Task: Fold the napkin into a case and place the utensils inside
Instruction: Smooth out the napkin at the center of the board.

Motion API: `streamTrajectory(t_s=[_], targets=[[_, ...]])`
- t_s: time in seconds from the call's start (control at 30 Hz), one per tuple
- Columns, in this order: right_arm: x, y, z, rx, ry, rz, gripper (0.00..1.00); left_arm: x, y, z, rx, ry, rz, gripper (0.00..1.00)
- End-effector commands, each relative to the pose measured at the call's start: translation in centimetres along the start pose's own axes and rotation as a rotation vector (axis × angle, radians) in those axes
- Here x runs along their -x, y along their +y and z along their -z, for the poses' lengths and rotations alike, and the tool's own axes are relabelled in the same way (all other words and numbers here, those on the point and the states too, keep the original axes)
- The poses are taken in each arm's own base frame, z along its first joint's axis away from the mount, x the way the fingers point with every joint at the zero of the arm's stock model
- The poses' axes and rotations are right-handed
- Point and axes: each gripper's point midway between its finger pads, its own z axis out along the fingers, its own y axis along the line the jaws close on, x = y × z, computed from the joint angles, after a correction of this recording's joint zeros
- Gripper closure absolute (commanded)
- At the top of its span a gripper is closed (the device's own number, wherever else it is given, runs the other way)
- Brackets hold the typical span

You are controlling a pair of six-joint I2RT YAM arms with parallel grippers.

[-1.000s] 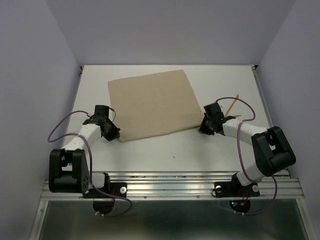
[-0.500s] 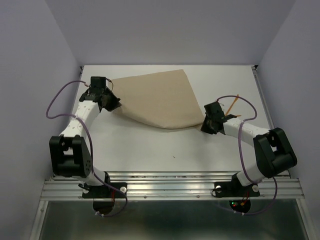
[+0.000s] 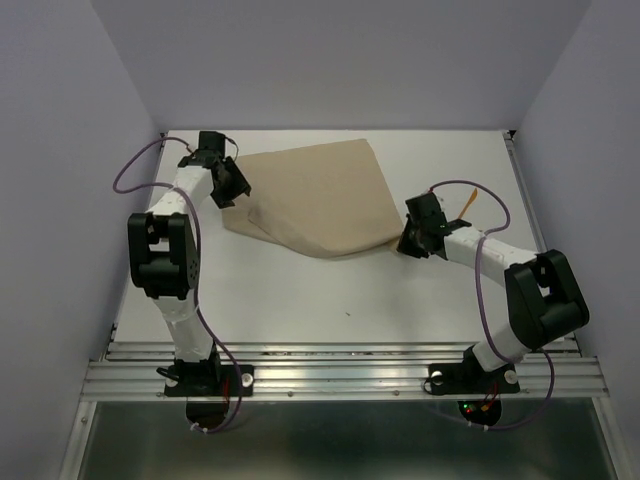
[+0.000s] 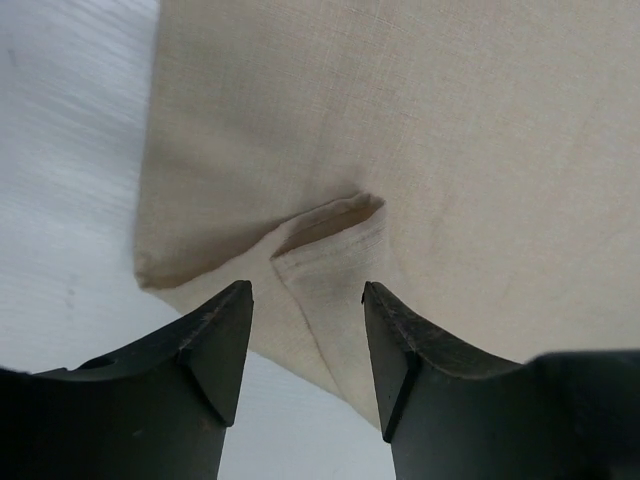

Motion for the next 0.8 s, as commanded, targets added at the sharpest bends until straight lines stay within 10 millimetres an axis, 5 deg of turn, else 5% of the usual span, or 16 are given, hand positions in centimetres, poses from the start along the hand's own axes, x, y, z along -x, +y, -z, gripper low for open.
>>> streamTrajectory(t_s=[0.0,0.13,0.33,0.77], targets=[[0.9,1.1,0.3,0.028,-0.013,0.013,0.99,3.1,0.1,6.0,0.027,-0.156,-0.066,0.48],[0.7,1.2,0.3,0.031,-0.008,0.012,0.99,0.6,-0.2,5.6,-0.054,-0.099,-0.103,0.61],[0.6,1.0,0.2,0.026,-0.005,0.02,0.99,-3.4,-0.7,2.1,-0.146,0.044,-0.126,0.6],[0.3,0.6,0.4,0.012,-0.002,0.023,0.99,-5.0,0.2,-2.1,-0.03,0.074,-0.15,0.48]])
